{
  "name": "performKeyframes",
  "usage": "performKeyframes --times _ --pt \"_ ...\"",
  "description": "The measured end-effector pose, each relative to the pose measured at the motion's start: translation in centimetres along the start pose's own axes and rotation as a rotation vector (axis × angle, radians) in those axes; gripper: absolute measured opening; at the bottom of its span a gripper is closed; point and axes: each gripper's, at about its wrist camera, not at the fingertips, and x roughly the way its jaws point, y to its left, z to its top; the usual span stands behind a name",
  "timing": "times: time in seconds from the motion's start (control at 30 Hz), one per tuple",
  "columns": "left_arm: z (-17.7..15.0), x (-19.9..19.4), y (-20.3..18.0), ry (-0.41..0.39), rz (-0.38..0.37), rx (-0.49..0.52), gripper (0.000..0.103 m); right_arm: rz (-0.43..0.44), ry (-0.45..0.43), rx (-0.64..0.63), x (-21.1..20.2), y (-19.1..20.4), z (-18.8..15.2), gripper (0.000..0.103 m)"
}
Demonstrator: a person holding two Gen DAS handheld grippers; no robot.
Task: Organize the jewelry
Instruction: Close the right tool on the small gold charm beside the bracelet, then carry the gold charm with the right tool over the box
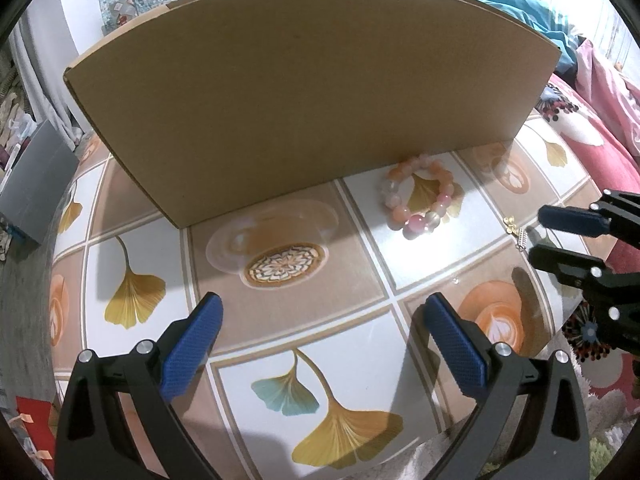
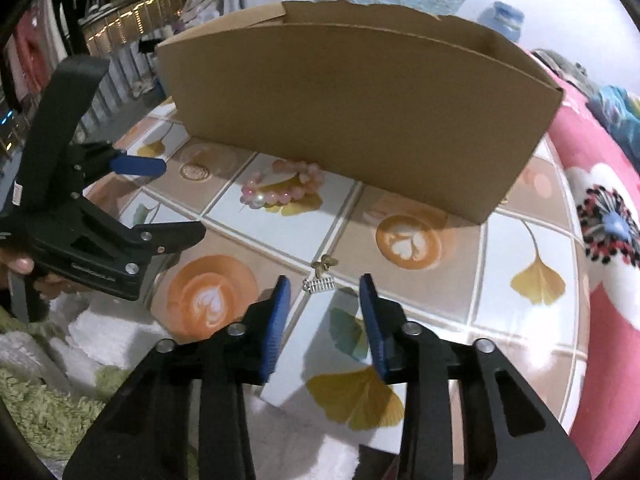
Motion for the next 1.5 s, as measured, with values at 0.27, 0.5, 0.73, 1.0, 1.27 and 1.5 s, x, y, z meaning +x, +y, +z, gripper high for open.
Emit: performKeyframes --times 0.27,0.5,0.73,1.0,1.27,1.5 --pt "0.0 0.0 0.1 -0.007 -0.001 0.001 0.099 0.012 0.001 -0.018 0.9 -0.1 0.3 0.017" --pt "0.0 -0.1 0.1 -0.015 -0.004 0.008 0.099 0.011 0.004 -0.052 1.0 0.3 0.2 0.013" --pt "0.0 -0.2 0.2 -0.017 -0.011 0.019 0.099 0.003 -0.004 0.013 0.3 -0.8 -0.4 0.012" --pt "0.1 -2.8 -1.8 -0.145 -0.086 0.098 0.084 -0.013 -0.056 0.14 -1.9 -3.9 -1.2 0.012" --pt "2.1 -2.3 -7.0 -0.16 -0.21 0.253 0.044 0.02 -0.104 0.219 -2.7 -5.9 -2.1 0.012" --pt "3.1 -1.1 -9.3 -0.115 -0.247 0.301 0.032 0.054 -0.121 0.24 -2.4 -6.4 -2.3 0.012"
